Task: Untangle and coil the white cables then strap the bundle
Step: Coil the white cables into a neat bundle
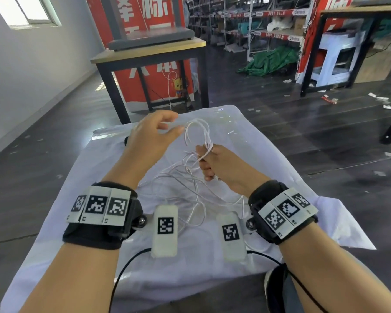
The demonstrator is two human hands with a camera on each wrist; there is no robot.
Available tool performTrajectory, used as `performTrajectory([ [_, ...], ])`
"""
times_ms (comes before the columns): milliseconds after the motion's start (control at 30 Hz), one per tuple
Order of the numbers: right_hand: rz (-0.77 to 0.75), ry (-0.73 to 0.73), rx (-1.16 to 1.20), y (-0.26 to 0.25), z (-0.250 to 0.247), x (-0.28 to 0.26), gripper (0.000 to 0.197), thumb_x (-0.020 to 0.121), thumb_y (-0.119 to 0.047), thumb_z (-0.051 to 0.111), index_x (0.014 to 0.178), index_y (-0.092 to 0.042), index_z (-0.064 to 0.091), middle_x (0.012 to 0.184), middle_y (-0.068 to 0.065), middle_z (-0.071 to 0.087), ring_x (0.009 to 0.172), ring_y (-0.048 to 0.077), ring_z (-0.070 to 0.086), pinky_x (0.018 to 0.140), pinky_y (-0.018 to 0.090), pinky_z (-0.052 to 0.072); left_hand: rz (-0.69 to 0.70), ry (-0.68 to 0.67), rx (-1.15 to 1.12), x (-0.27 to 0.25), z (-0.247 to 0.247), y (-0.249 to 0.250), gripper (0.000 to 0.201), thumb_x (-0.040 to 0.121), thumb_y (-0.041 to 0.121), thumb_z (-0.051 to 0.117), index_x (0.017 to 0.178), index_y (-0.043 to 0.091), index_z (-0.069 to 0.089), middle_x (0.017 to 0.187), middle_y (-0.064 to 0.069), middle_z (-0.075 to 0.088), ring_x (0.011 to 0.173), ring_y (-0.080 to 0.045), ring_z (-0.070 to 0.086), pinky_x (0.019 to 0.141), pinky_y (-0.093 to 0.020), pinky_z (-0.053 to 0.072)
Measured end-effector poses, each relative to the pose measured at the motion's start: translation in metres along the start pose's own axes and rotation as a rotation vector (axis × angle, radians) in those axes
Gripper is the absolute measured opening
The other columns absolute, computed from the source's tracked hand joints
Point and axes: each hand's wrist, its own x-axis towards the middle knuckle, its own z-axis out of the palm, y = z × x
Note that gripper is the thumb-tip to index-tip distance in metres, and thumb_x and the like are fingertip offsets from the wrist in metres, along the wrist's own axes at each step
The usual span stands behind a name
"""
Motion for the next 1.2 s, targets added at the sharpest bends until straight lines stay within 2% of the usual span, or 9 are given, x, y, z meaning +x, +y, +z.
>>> performTrajectory([
  [100, -0.027, -0.076, -0.057, 0.0, 0.002, -0.003, 0.031, 0.104, -0.025, 0.038, 0.074, -0.017, 0.036, 0.054, -0.01, 0.032, 0.05, 0.009, 0.028, 0.055, 0.023, 0.032, -0.156, -0.2, -0.175, 0.002, 0.009, -0.012, 0.047, 0.09, 0.037, 0.063, 0.133, 0.025, 0.05, 0.121, 0.014, 0.058, 0.111, -0.005, 0.054, 0.09, -0.026, 0.044],
  [267, 0.013, -0.189, -0.104, -0.003, 0.004, -0.007, 0.034, 0.104, -0.023, 0.036, 0.07, -0.017, 0.034, 0.058, -0.004, 0.03, 0.048, 0.008, 0.028, 0.055, 0.023, 0.032, -0.164, -0.347, -0.403, -0.003, 0.008, -0.01, 0.021, 0.094, 0.032, 0.056, 0.099, 0.015, 0.067, 0.073, 0.009, 0.06, 0.072, -0.005, 0.052, 0.068, -0.023, 0.041],
  [400, 0.021, -0.22, -0.061, -0.004, 0.003, -0.007, 0.033, 0.104, -0.027, 0.037, 0.073, -0.016, 0.037, 0.06, -0.003, 0.03, 0.049, 0.009, 0.029, 0.055, 0.023, 0.031, -0.177, -0.325, -0.527, -0.005, 0.009, -0.006, 0.029, 0.101, 0.035, 0.042, 0.086, 0.015, 0.057, 0.056, 0.006, 0.048, 0.074, -0.009, 0.061, 0.062, -0.02, 0.043],
  [533, 0.007, -0.154, -0.112, -0.006, 0.003, -0.006, 0.031, 0.099, -0.035, 0.046, 0.08, -0.012, 0.052, 0.064, -0.001, 0.049, 0.057, 0.01, 0.047, 0.062, 0.018, 0.045, -0.16, -0.222, -0.551, -0.006, 0.016, -0.001, 0.032, 0.104, 0.031, 0.036, 0.083, 0.013, 0.051, 0.048, 0.007, 0.038, 0.058, -0.008, 0.057, 0.049, -0.018, 0.038],
  [633, -0.079, -0.03, -0.225, -0.004, -0.003, -0.001, 0.022, 0.095, -0.028, 0.057, 0.094, -0.009, 0.067, 0.092, 0.012, 0.07, 0.082, 0.016, 0.061, 0.08, 0.025, 0.047, -0.129, -0.035, -0.498, -0.002, 0.016, -0.003, 0.031, 0.104, 0.029, 0.036, 0.083, 0.012, 0.051, 0.045, 0.009, 0.04, 0.05, -0.007, 0.051, 0.048, -0.019, 0.04],
  [767, -0.098, 0.254, 0.004, 0.001, -0.015, 0.007, 0.015, 0.09, -0.008, 0.059, 0.102, -0.016, 0.061, 0.109, 0.005, 0.067, 0.104, 0.02, 0.063, 0.1, 0.035, 0.047, -0.138, 0.341, -0.465, 0.006, 0.003, -0.014, 0.029, 0.103, 0.029, 0.037, 0.083, 0.013, 0.052, 0.043, 0.01, 0.046, 0.044, -0.005, 0.05, 0.046, -0.02, 0.042],
  [867, -0.08, 0.411, 0.076, 0.003, -0.022, 0.012, 0.018, 0.09, -0.004, 0.053, 0.098, -0.019, 0.058, 0.111, 0.003, 0.065, 0.109, 0.023, 0.06, 0.101, 0.04, 0.046, -0.041, 0.48, -0.356, 0.007, -0.005, -0.016, 0.031, 0.103, 0.029, 0.035, 0.077, 0.019, 0.048, 0.057, 0.009, 0.05, 0.043, -0.003, 0.048, 0.045, -0.018, 0.039],
  [1067, -0.241, 0.216, -0.04, -0.01, -0.008, 0.0, 0.032, 0.096, -0.031, 0.054, 0.127, -0.026, 0.048, 0.132, -0.014, 0.05, 0.124, 0.002, 0.045, 0.092, 0.016, 0.043, 0.275, 0.311, -0.012, 0.001, -0.009, 0.003, 0.027, 0.104, 0.029, 0.035, 0.089, 0.011, 0.047, 0.064, 0.012, 0.047, 0.049, -0.002, 0.048, 0.05, -0.012, 0.039],
  [1200, -0.28, 0.107, -0.052, -0.011, -0.005, 0.001, 0.05, 0.091, -0.039, 0.06, 0.136, -0.025, 0.043, 0.142, -0.016, 0.044, 0.132, -0.001, 0.037, 0.114, 0.031, 0.03, 0.257, 0.082, -0.182, -0.003, -0.009, 0.011, 0.032, 0.104, 0.026, 0.036, 0.087, 0.003, 0.051, 0.05, 0.001, 0.042, 0.047, -0.015, 0.043, 0.052, -0.021, 0.043],
])
